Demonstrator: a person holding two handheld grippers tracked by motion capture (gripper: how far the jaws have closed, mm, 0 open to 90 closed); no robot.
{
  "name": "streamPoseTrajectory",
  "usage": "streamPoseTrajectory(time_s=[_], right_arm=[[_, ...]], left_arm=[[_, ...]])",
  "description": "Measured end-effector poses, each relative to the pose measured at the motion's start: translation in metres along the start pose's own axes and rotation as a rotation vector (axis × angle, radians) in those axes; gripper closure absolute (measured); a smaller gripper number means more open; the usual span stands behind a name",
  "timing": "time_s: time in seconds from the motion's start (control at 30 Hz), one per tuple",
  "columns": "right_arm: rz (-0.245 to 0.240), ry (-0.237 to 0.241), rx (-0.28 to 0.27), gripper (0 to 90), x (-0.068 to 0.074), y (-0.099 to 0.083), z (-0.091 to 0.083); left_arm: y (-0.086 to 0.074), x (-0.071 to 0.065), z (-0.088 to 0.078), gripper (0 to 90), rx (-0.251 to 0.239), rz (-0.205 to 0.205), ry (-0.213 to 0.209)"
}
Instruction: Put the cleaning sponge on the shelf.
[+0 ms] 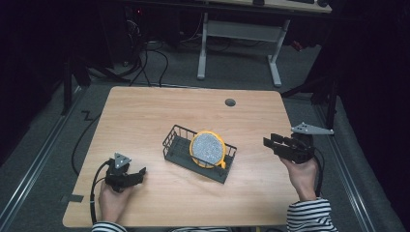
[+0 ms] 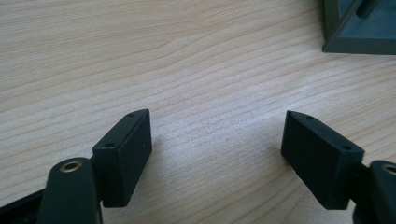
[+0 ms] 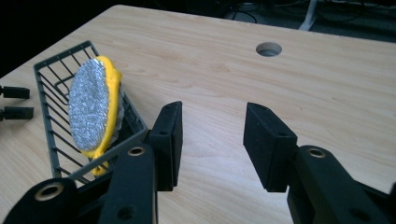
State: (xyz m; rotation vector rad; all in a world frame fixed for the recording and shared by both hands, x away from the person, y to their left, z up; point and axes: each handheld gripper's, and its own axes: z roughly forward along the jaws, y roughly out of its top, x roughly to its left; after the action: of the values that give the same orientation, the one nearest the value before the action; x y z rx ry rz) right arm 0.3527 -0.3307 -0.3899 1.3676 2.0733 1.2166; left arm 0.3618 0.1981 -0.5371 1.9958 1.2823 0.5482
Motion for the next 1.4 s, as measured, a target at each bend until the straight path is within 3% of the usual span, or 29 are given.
streamPoseTrajectory(time_s=[0.6,0.87,1.4], right_arm=[[0.082,-0.016,0.001,56.0,-0.014,-0.039,0.006],[0.074,-0.056,0.045,54.9,-0.015,-0.054,0.021],[0.088,-0.077,0.096,54.3,-0.016,-0.077,0.047]], left_arm=[[0.000,0.000,0.000,25.1,0.000,0.000,0.000],[0.000,0.000,0.000,25.1,0.000,0.000,0.000],[0.000,0.000,0.000,25.0,0.000,0.000,0.000]])
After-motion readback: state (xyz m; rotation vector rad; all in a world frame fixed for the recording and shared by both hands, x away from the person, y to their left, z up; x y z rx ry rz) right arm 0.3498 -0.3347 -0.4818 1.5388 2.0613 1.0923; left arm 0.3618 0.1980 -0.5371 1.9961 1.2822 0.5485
